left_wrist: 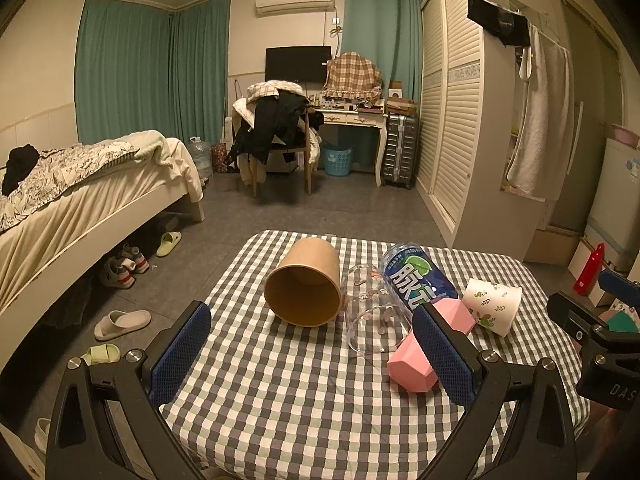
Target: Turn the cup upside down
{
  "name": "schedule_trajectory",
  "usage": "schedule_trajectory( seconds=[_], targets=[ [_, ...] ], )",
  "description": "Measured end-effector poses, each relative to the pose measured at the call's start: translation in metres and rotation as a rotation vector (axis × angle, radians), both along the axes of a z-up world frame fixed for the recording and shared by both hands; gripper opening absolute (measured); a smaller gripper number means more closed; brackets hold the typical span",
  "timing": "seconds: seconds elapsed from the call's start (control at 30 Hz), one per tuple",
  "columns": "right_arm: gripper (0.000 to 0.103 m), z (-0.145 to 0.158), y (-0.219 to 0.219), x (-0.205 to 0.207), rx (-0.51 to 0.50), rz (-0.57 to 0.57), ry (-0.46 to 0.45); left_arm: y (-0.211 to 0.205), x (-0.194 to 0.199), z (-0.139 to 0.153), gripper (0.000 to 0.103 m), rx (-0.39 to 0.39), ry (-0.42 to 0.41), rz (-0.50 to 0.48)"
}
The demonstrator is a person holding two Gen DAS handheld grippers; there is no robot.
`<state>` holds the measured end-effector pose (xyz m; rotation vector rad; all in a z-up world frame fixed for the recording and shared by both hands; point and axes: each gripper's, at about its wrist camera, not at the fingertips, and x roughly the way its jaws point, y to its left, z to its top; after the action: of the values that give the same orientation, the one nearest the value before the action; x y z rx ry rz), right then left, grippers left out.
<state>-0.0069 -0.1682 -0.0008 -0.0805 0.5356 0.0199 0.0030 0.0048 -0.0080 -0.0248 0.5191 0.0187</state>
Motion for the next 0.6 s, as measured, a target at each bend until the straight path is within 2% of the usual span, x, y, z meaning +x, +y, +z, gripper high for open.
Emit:
schedule_trajectory(
  seconds=[0.6],
  targets=[
    [0.103,-0.003,0.0036,0.0028,0.0,0.0,0.003,0.0002,0.0006,0.0004,0.103,-0.001,0.003,-0.001]
  ],
)
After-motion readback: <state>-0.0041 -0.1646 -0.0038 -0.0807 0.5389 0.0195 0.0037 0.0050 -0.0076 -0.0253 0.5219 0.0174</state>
